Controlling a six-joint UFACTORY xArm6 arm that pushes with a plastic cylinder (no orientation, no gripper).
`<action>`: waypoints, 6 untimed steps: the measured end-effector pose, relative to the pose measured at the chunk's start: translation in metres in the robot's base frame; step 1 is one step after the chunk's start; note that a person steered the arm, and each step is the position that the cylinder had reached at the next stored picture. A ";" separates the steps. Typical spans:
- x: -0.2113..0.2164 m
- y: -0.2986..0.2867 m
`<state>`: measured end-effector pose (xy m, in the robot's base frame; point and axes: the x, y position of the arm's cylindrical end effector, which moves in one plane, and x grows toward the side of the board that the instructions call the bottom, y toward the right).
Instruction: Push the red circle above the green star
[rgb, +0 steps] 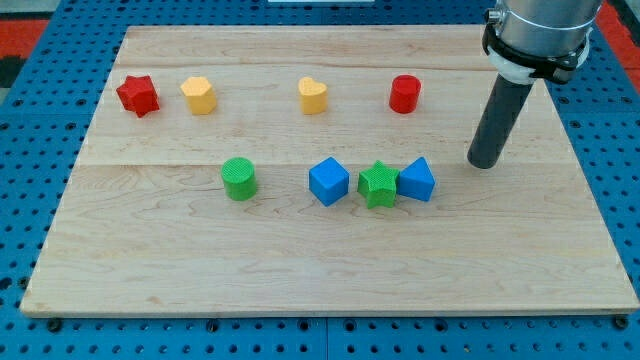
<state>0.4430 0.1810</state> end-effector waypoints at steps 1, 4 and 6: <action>0.000 0.000; 0.018 0.043; 0.022 0.055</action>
<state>0.4655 0.2356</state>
